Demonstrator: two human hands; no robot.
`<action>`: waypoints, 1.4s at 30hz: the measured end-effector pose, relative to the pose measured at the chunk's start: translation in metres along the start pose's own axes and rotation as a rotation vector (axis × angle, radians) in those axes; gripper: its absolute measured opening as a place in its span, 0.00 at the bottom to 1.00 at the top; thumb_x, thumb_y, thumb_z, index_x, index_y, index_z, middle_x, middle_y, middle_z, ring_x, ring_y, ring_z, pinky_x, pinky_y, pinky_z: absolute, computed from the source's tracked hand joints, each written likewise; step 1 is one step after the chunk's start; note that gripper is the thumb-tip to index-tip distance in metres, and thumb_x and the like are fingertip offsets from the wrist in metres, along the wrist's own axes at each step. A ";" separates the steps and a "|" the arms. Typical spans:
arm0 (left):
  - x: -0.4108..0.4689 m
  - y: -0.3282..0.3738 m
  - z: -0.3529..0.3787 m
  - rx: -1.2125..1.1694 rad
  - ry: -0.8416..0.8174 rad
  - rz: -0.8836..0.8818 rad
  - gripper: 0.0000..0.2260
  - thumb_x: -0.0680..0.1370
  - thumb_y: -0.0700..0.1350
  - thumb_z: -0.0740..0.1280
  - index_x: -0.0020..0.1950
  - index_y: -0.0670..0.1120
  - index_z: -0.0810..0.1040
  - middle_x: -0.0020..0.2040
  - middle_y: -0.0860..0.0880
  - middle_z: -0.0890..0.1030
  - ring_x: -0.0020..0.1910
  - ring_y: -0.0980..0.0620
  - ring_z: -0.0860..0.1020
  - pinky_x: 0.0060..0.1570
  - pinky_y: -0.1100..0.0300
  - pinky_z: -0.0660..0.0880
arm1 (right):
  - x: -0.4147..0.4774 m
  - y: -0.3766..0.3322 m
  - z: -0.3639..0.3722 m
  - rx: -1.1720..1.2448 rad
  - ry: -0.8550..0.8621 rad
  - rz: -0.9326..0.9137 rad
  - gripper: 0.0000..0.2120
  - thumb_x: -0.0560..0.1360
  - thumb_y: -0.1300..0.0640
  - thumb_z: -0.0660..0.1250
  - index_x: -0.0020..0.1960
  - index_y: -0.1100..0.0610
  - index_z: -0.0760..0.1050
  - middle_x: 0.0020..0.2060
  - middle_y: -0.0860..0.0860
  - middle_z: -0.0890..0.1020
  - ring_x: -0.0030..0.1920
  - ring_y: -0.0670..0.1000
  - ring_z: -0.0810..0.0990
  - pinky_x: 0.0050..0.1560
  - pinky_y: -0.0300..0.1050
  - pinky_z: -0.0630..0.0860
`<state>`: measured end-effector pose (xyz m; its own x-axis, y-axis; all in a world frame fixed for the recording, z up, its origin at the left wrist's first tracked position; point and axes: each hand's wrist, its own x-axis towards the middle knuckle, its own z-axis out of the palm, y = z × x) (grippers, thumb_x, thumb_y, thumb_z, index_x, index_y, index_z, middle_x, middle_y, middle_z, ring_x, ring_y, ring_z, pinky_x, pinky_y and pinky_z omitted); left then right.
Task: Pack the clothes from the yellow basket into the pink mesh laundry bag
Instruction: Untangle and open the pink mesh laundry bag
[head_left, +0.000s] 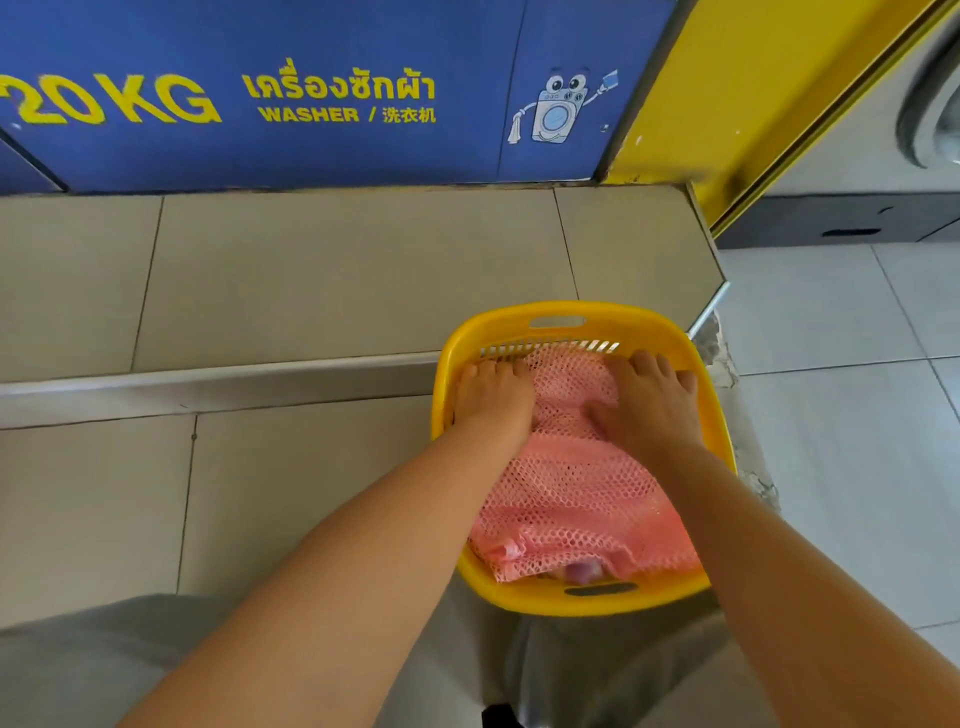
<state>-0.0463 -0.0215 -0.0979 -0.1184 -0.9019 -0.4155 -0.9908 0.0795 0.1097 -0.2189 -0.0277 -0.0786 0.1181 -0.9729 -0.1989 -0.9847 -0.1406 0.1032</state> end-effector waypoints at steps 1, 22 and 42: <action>-0.001 0.001 -0.001 0.015 0.003 -0.002 0.28 0.79 0.51 0.69 0.75 0.42 0.65 0.71 0.40 0.73 0.70 0.41 0.70 0.68 0.48 0.65 | -0.002 -0.002 -0.001 -0.014 0.032 -0.010 0.25 0.72 0.42 0.67 0.66 0.51 0.72 0.59 0.53 0.76 0.61 0.58 0.73 0.57 0.54 0.67; -0.121 -0.034 -0.068 -0.791 0.377 -0.013 0.06 0.84 0.46 0.56 0.52 0.44 0.65 0.48 0.43 0.78 0.51 0.38 0.78 0.45 0.50 0.72 | -0.089 -0.037 -0.086 0.598 0.496 -0.080 0.08 0.79 0.53 0.58 0.50 0.58 0.69 0.44 0.58 0.79 0.42 0.61 0.76 0.40 0.52 0.74; -0.237 -0.240 -0.055 -0.788 0.701 -0.298 0.03 0.80 0.44 0.67 0.48 0.48 0.74 0.42 0.51 0.75 0.40 0.52 0.73 0.32 0.61 0.64 | -0.073 -0.248 -0.124 0.818 0.159 -0.413 0.09 0.79 0.51 0.61 0.52 0.57 0.70 0.46 0.58 0.79 0.46 0.58 0.75 0.41 0.45 0.64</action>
<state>0.2233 0.1496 0.0237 0.4303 -0.9009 0.0569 -0.6233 -0.2509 0.7406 0.0322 0.0551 0.0316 0.4363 -0.8966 0.0757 -0.6377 -0.3675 -0.6769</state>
